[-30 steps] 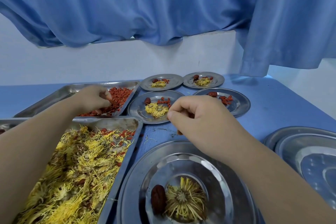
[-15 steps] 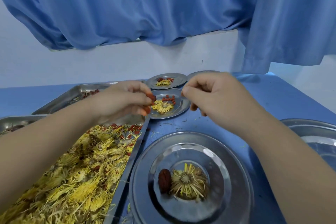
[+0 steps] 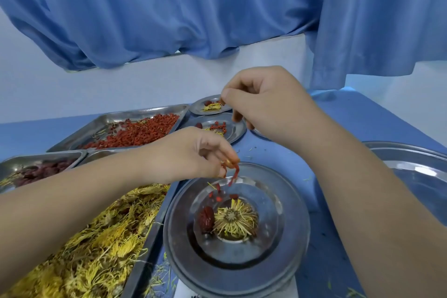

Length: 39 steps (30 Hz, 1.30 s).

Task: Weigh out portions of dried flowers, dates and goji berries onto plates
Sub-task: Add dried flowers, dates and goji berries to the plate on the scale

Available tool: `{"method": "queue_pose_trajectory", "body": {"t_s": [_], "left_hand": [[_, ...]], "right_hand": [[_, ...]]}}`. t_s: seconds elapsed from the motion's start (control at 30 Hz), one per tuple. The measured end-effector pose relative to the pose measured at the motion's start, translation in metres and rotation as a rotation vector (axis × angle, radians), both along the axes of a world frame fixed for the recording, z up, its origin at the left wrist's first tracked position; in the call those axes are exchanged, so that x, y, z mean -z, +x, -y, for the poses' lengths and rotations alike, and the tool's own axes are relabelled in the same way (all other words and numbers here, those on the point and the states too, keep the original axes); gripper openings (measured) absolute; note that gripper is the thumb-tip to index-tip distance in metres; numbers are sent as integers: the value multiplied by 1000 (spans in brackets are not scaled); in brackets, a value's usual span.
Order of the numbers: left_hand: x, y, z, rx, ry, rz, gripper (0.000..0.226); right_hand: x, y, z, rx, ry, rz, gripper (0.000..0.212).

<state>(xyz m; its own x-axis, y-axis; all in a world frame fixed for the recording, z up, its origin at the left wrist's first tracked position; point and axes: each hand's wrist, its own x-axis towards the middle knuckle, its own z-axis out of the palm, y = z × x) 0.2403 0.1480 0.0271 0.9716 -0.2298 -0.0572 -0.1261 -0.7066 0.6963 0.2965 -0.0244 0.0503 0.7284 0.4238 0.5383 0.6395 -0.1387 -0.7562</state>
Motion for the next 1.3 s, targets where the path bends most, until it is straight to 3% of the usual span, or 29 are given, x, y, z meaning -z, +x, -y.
{"method": "queue_pose_trajectory", "body": {"t_s": [0.13,0.63,0.83,1.03,1.3], "left_hand": [[-2,1,2,-18,47,74,21],[1,6,-5,78,111,24,21],[-3,8,-16,86,22,-30,21],[-4,6,-26,149,70,-136,20],[-11,14,-37,143,-24,-45,19]], "right_hand": [[-1,1,1,2,12,0,17],[3,1,-2,-2,-32,-14,18],[6,1,-3,6,-61,-19,18],[8,2,-2,39,-105,-19,19],[11,2,-4,32,-141,-13,20]]}}
